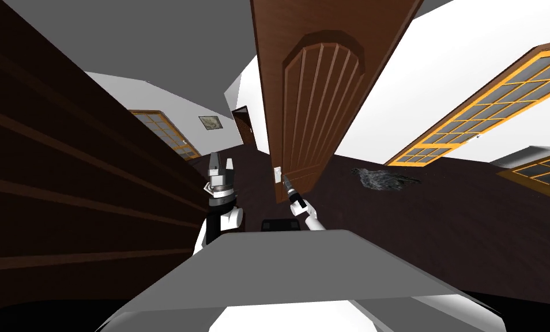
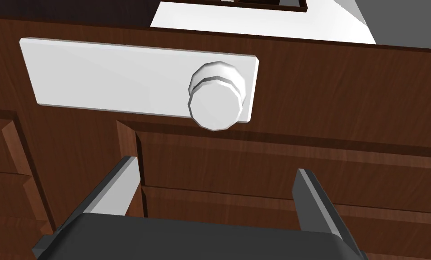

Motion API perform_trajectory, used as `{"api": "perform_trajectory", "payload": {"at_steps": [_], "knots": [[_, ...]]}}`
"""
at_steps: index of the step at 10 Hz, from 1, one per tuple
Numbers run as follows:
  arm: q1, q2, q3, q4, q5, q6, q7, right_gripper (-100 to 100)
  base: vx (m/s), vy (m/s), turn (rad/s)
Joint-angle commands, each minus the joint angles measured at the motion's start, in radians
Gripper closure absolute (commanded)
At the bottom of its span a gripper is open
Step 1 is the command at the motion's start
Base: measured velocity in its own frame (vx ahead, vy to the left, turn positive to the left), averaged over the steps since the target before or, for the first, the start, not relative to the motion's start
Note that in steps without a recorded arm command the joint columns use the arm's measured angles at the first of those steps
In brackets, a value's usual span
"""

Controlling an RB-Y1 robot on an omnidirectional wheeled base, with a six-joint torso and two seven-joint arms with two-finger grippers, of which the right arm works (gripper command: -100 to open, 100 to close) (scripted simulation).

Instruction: Push the door open

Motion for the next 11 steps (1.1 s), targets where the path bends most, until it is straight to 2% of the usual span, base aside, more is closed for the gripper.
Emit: {"api": "perform_trajectory", "payload": {"at_steps": [1, 3, 5, 6, 7, 11], "knots": [[-0.006, 0.001, -0.005, 0.008, 0.001, -0.006, 0.0, -100, 0.178, 0.062, 0.017], [-0.012, 0.008, -0.012, 0.018, 0.002, -0.012, 0.001, -100, 0.204, 0.084, 0.028], [-0.02, 0.024, -0.019, 0.029, 0.004, -0.02, 0.001, -100, 0.191, 0.066, 0.025], [-0.019, 0.019, -0.017, 0.028, 0.003, -0.018, 0.001, -100, 0.081, 0.03, 0.003], [-0.019, 0.019, -0.017, 0.028, 0.003, -0.018, 0.001, 100, -0.01, -0.004, -0.006], [-0.019, 0.019, -0.017, 0.028, 0.003, -0.018, 0.001, 100, -0.02, -0.008, 0.001]]}}
